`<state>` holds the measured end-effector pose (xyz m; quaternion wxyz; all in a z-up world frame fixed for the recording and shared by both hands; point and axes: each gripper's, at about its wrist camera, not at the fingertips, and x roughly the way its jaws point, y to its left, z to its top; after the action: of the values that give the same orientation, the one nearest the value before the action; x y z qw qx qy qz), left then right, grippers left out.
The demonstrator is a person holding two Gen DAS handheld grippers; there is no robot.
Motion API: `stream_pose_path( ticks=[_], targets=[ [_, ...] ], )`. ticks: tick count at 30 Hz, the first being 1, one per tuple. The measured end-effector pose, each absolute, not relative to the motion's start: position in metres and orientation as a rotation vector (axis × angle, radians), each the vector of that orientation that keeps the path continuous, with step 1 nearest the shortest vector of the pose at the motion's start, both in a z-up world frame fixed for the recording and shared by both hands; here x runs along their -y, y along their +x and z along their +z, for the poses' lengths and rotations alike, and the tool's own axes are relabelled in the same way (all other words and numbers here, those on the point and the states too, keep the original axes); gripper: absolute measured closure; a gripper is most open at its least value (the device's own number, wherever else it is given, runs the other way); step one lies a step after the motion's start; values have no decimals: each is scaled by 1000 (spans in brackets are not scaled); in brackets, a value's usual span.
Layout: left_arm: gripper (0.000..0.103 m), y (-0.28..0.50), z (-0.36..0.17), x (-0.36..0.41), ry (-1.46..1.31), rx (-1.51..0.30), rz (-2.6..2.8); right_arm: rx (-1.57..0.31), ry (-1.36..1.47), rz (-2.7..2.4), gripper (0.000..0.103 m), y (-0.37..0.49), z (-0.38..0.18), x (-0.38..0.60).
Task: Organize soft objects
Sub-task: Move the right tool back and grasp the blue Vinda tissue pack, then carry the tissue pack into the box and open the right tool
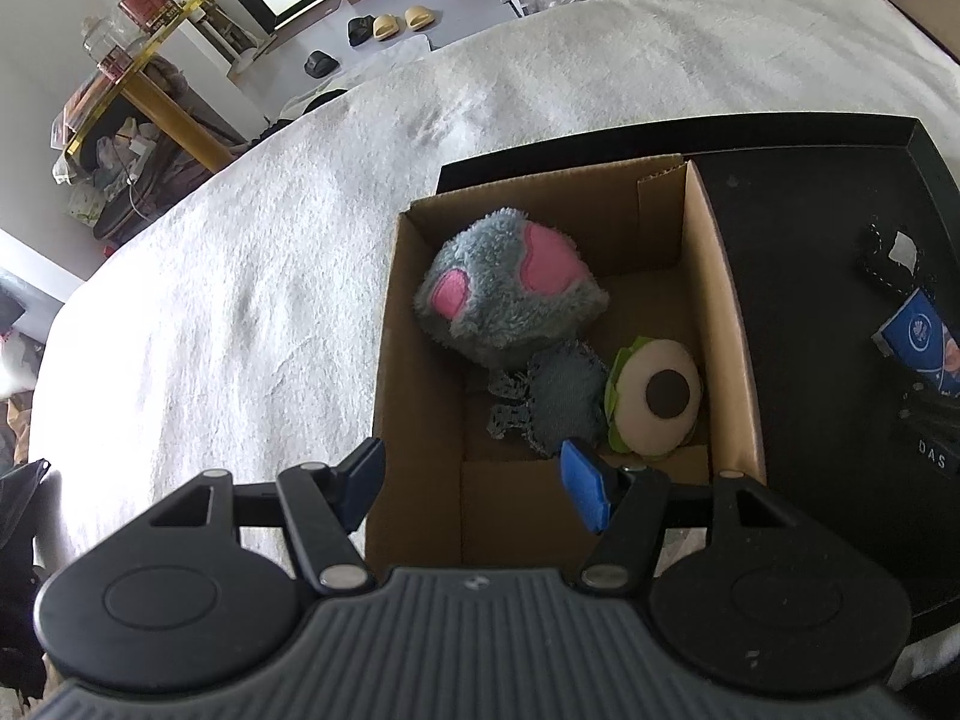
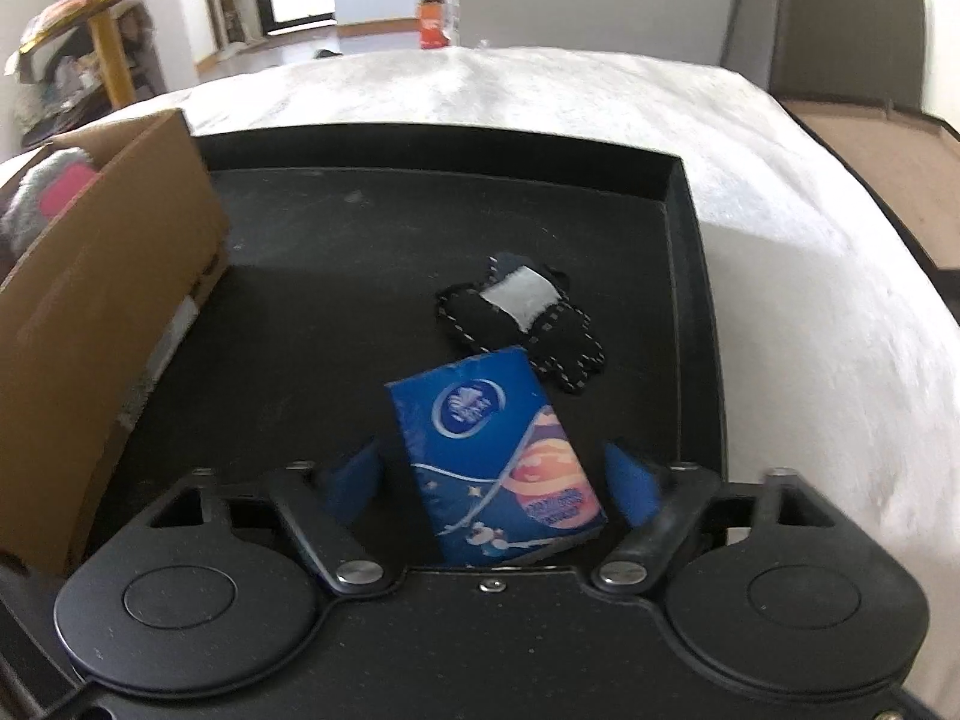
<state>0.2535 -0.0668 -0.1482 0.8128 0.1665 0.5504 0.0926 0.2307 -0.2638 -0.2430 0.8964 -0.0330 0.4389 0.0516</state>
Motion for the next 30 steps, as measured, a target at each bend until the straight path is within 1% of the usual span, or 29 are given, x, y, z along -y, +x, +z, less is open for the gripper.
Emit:
stream_pose_path(
  ticks=[1,4,19,30],
  targets=[
    [40,254,-148,67,357,-1175,198,-904,-81,115,45,230,-240,262],
    [40,252,-147,66,348,-1171,195,-918,-68,141,47,228,-235,262],
    [40,237,-138,43,286,-1137,189,-884,-62,91,47,209,-203,255],
    [40,229,-126,19,228,-1095,193,-822,-87,104,47,198,-165,233]
  ],
)
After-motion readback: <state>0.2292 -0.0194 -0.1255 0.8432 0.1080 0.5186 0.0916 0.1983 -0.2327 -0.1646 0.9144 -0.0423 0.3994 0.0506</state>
